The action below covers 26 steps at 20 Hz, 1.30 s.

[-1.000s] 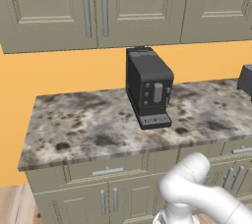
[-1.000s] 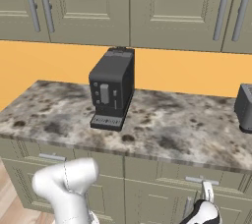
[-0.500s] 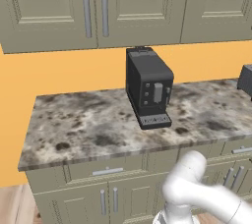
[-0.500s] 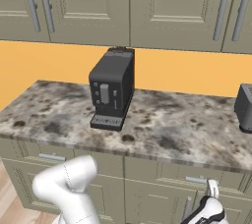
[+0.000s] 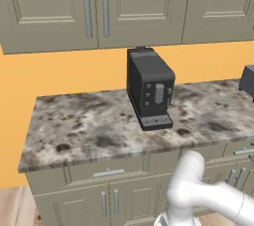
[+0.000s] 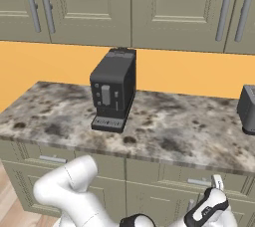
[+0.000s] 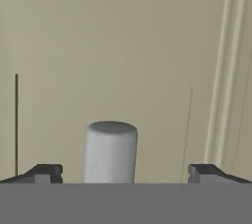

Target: Take the tongs from the drawer on the right and place them on the dining counter next to the tray containing the hot dog.

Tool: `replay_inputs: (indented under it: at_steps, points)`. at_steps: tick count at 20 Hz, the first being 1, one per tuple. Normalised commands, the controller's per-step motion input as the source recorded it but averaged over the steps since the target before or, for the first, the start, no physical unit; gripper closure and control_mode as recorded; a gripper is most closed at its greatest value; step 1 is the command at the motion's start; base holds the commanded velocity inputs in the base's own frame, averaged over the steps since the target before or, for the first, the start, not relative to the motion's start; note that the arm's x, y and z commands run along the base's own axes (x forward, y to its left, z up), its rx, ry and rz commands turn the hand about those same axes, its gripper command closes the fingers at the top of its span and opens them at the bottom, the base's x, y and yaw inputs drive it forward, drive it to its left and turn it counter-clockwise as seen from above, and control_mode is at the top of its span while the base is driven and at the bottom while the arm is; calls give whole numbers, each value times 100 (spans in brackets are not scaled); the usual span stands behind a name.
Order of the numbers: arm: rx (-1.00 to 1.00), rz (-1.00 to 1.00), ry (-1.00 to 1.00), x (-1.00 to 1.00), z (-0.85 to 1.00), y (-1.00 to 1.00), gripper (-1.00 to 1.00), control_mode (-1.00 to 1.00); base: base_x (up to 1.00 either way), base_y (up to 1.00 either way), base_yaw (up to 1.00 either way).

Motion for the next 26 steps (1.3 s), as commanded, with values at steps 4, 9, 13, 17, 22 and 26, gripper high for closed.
replay_inputs:
  at_steps: [4, 9, 13, 17, 22, 26]
  points:
    - [4, 0, -1, 31, -37, 0, -100, -100, 0, 0, 0]
    - [0, 0, 0, 2, -2, 0, 100, -100, 0, 0, 0]
    - [0, 0, 0, -5, -8, 0, 100, -100, 0, 0, 0]
    - [1, 0, 0, -61, -29, 0, 100, -100, 0, 0, 0]
    - [1, -1, 0, -99, -30, -13, 100, -100, 0, 0, 0]
    - [3, -2, 0, -89, -21, -22, 100, -100, 0, 0, 0]
